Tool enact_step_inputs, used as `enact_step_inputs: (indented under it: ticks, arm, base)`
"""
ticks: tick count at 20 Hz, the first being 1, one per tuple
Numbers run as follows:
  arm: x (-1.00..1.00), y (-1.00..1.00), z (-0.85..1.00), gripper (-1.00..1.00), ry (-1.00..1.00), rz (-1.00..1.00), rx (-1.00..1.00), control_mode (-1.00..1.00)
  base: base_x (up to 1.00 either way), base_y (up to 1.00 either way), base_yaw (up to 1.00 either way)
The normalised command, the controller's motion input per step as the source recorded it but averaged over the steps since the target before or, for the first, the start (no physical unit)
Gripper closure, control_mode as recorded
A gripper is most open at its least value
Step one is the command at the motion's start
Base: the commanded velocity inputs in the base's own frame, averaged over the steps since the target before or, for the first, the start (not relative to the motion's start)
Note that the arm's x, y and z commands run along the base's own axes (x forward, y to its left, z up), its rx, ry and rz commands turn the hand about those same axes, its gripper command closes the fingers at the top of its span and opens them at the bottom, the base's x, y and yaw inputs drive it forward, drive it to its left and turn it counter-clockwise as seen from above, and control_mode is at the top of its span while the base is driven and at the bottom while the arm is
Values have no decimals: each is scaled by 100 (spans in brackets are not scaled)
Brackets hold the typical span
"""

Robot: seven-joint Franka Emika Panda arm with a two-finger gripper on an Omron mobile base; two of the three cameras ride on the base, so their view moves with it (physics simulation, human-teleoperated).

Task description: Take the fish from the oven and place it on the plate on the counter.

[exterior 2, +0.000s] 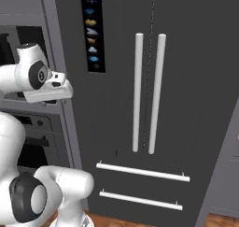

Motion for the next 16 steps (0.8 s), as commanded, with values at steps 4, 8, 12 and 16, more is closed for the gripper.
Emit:
enact_step_inputs:
  ticks: [4,8,12,16]
  arm:
    - [-8,100,-16,-100,0,10,-17,-100]
    - [-9,90,-17,-100,0,9,-10,-100]
    - [-8,85,-14,-100,0,7,-10,-100]
    - [0,87,-17,-100,0,5,-9,-100]
  base:
    - [0,0,0]
    - [0,0,0]
    - [0,0,0]
    - [0,0,0]
